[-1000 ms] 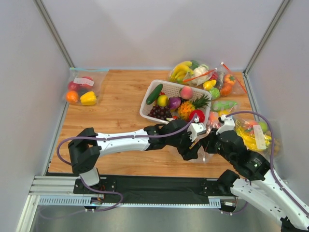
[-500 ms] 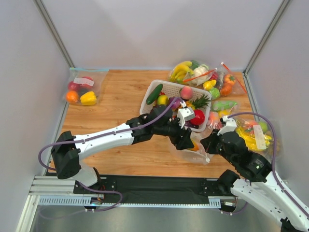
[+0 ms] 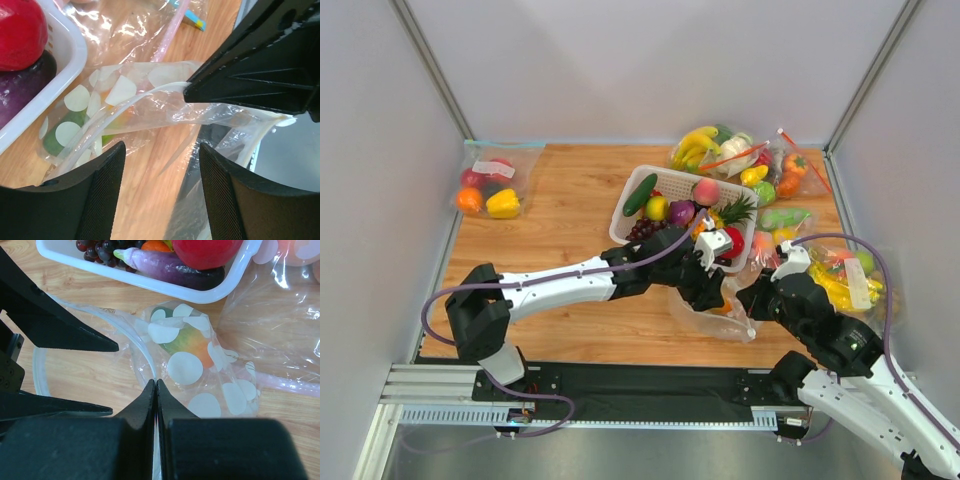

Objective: Open the zip-top bag and remove the fake food

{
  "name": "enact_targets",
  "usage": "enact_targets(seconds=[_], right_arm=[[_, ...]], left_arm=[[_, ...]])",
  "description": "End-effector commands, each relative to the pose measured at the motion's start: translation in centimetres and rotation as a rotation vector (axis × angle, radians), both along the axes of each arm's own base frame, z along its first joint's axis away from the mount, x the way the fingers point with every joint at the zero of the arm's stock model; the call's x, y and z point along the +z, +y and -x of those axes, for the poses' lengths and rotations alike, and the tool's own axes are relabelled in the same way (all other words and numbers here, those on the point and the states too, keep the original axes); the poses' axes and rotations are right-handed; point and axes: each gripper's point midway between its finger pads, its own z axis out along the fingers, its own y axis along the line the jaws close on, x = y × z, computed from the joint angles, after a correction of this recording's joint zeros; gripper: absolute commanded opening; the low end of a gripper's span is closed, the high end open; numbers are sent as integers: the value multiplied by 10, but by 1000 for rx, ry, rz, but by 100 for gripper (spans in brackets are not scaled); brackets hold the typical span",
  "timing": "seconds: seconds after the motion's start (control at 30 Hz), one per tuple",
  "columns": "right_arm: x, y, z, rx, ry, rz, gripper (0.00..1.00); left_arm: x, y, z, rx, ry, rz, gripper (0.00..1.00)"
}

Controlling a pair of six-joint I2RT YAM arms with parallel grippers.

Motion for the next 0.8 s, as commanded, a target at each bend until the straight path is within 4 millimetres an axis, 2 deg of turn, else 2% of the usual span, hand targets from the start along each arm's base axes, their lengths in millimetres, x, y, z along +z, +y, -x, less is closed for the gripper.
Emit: enact_targets(seconds=[0.0,0.1,0.23,0.33,0.47,0.53,0.57,0.6,0.63,0.73,0.77], right_arm=[[17,3,-2,-3,-36,-38,0],[16,3,-3,-2,-37,-41,0],[20,3,-4,-5,-48,-46,0],[22,3,-5,-5,-51,-44,0],[21,5,-5,0,-50,-49,0],[21,5,-5,-1,-49,-46,0],[20,6,-5,2,-47,-45,0],[20,6,-5,5,-49,-43,0],[20,6,-5,8,-47,-41,0],[20,6,-5,9,-46,-41,0],[20,5,-5,8,-50,-40,0]], left_arm=[[-2,-11,-9,39,-17,15,67],[-17,-20,-10,50,-52,-37,66],[-41,-30,1,41,-41,-102,66],[-57,-27,-8,95,-46,-137,68],[-60,-29,-18,129,-91,-135,75],[-55,-34,-23,138,-129,-98,77],[-60,-32,-23,129,-152,-107,79],[-50,-40,-27,130,-186,-52,79],[-50,-42,-28,124,-203,-43,80],[-56,-49,-30,54,-266,-55,82],[-69,-49,-27,29,-259,-86,82]])
